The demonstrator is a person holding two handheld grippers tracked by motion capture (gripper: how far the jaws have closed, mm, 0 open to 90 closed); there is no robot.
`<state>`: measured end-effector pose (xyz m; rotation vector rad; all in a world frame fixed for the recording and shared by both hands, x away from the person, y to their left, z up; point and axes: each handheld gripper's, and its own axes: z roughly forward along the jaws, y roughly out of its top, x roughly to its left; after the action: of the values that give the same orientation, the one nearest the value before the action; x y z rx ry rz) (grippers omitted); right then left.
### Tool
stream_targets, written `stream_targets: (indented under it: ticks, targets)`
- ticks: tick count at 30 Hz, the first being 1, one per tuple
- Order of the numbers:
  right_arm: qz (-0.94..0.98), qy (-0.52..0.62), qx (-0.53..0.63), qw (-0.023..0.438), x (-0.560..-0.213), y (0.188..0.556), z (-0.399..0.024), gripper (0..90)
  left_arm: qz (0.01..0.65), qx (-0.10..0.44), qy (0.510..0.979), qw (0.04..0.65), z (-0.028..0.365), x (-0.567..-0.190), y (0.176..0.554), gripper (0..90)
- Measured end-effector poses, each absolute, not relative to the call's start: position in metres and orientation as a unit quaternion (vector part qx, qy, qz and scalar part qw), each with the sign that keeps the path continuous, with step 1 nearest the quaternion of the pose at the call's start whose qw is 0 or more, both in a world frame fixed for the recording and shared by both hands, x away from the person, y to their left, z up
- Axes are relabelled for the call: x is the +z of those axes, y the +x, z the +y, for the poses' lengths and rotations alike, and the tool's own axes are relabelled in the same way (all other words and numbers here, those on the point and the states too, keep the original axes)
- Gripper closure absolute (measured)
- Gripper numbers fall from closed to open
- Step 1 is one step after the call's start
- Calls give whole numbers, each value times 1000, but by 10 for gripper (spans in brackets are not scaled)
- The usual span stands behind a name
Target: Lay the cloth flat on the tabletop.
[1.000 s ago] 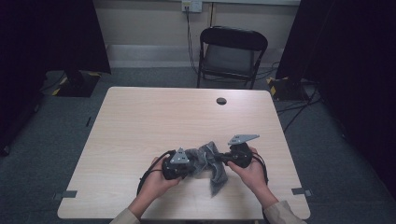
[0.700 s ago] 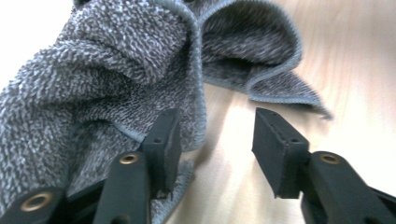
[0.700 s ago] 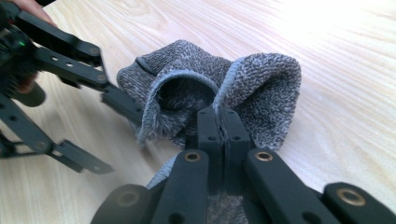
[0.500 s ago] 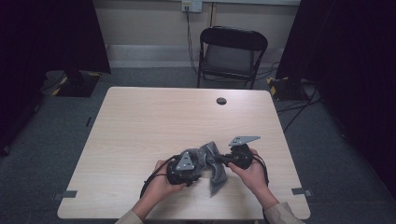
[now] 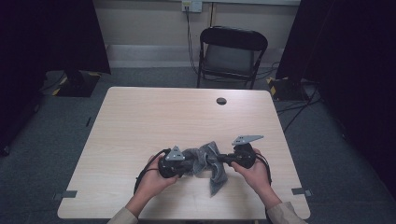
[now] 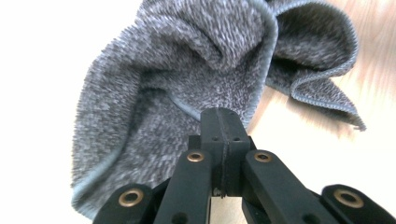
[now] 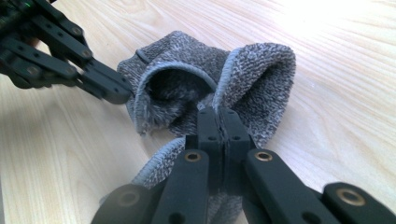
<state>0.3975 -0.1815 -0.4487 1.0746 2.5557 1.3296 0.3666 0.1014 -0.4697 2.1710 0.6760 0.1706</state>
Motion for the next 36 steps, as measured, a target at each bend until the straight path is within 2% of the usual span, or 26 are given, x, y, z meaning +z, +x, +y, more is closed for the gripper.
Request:
stream_targets:
  ticks: [1, 2, 3, 5, 6, 8, 10, 13, 14, 15, 22, 28, 36]
  targets:
    - [830, 350, 433, 33, -449, 398, -182, 892, 269, 68, 865, 418, 101, -470, 367, 883]
    - [830, 352, 432, 31, -450, 398, -183, 891, 259, 64, 859, 437, 96, -471, 363, 760]
    - [830, 352, 431, 31, -450, 398, -182, 891, 252, 62, 857, 445, 92, -473, 361, 699]
    - [830, 351, 432, 31, -451, 398, -182, 891, 243, 68, 856, 452, 87, -475, 360, 513]
    - [831, 350, 431, 30, -452, 398, -180, 891, 237, 63, 858, 451, 79, -477, 359, 515]
    - [832, 348, 431, 28, -452, 397, -178, 891, 235, 78, 863, 439, 74, -481, 360, 462]
    - [833, 345, 432, 26, -452, 397, -177, 890, 255, 78, 866, 423, 72, -487, 362, 441]
    - [834, 344, 430, 24, -452, 397, -176, 890, 252, 80, 868, 420, 71, -491, 365, 518]
    - [834, 344, 430, 24, -452, 397, -176, 890, 253, 84, 868, 419, 71, -492, 366, 518]
    - [834, 345, 430, 22, -453, 398, -177, 890, 255, 86, 868, 418, 71, -492, 368, 606]
    - [835, 347, 427, 19, -456, 399, -178, 891, 269, 62, 871, 406, 71, -491, 373, 862]
    - [835, 348, 426, 19, -457, 398, -183, 891, 275, 35, 872, 404, 76, -482, 370, 885]
    - [832, 356, 426, 21, -456, 394, -197, 892, 278, 26, 867, 414, 90, -468, 367, 881]
